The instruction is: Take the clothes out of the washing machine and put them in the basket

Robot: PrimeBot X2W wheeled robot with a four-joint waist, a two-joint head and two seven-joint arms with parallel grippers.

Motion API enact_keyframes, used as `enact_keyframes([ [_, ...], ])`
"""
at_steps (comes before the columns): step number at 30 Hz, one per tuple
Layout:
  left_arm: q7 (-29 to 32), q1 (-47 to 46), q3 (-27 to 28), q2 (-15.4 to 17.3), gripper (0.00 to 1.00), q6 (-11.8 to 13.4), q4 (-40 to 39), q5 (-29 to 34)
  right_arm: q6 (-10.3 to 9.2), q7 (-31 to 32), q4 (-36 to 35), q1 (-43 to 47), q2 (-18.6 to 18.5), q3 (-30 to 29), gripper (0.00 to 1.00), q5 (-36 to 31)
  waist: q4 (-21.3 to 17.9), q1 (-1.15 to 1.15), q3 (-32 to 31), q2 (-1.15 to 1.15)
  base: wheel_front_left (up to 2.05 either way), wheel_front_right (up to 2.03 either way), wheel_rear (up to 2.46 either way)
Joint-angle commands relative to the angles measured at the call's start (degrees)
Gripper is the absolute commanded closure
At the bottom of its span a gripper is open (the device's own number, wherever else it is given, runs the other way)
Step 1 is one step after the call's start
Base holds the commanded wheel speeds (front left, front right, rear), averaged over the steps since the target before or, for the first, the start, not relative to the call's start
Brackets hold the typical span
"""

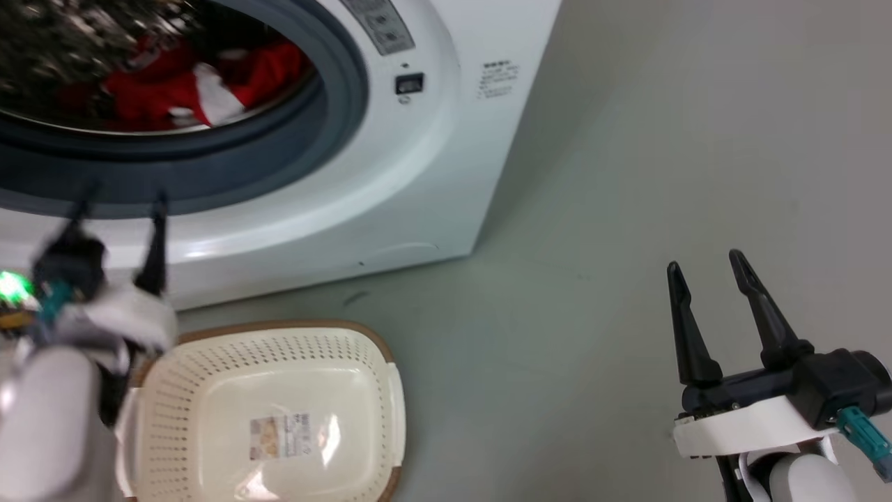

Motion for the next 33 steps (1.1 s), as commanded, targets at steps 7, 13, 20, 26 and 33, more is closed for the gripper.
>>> enact_keyframes([
  [7, 16.0, -23.4, -0.1, 9.0, 0.0, -2.5, 9.6, -2.6, -0.04, -0.1, -1.7, -3.6, 0.2, 0.9, 0.0, 2.5, -7.5, -0.01, 13.9, 0.0, 0.0, 0.0, 0.0],
  [13, 28.7, -40.9, -3.4, 12.3, 0.0, -2.9, 15.9, -2.5, -0.04, -0.1, -2.6, -4.8, 0.2, 1.6, 0.0, 1.6, -8.2, -0.01, 19.9, 0.0, 0.0, 0.0, 0.0],
  [20, 38.4, -55.3, -6.0, 14.3, 0.0, -3.0, 24.0, -2.8, -0.04, -0.1, -4.2, -5.0, 0.2, 3.8, 0.0, 2.6, -10.2, -0.01, 24.0, 0.0, 0.0, 0.0, 0.0],
  [26, 44.6, -61.9, -7.9, 15.8, 0.0, -3.0, 27.9, -2.5, -0.04, -0.1, -5.0, -4.9, 0.2, 4.8, 0.0, 3.4, -11.5, -0.01, 26.2, 0.0, 0.0, 0.0, 0.0],
  [33, 49.9, -66.3, -10.0, 18.1, 0.0, -3.0, 31.7, -3.0, -0.04, -0.1, -5.5, -5.2, 0.2, 5.9, 0.0, 4.6, -12.7, -0.01, 28.1, 0.0, 0.0, 0.0, 0.0],
])
